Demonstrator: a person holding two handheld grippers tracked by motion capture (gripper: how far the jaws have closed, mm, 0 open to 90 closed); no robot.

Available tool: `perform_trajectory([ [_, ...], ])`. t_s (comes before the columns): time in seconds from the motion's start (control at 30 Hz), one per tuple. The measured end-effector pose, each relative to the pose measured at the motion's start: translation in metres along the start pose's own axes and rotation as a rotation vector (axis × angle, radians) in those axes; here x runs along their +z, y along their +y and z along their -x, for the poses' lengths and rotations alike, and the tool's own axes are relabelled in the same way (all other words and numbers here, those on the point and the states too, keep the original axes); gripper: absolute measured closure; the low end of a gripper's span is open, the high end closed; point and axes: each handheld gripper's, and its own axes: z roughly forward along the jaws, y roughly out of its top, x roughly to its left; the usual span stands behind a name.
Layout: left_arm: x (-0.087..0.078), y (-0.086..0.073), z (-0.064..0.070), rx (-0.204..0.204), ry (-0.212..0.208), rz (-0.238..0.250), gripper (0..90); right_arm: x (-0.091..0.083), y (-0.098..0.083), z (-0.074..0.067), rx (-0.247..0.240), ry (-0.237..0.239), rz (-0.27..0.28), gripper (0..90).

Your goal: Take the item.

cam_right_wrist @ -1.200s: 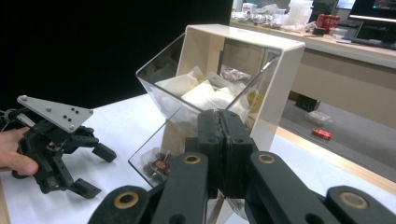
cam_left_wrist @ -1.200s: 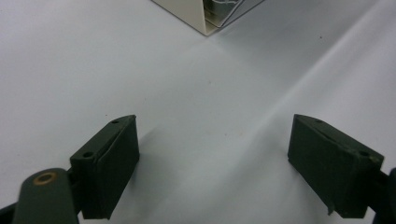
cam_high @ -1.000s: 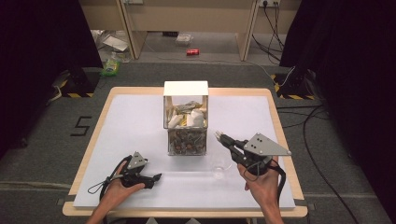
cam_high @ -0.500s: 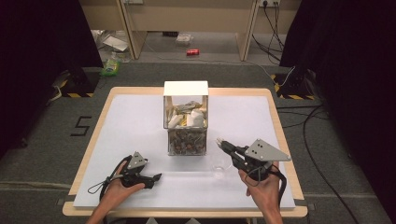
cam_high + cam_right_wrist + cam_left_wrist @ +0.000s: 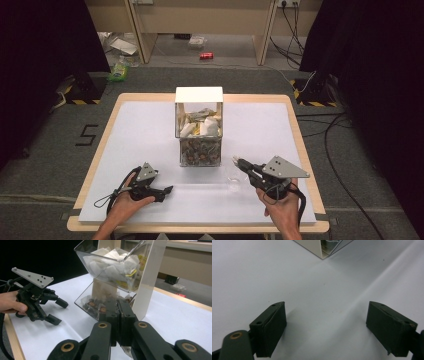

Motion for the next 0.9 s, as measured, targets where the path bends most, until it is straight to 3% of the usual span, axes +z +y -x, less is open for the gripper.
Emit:
perform_trajectory([
  [0.9,0.000,0.000,0.000,0.000,0.000,0.001,15.6,0.017,-0.024,0.002,0.045,0.029,-0.050,88.1],
])
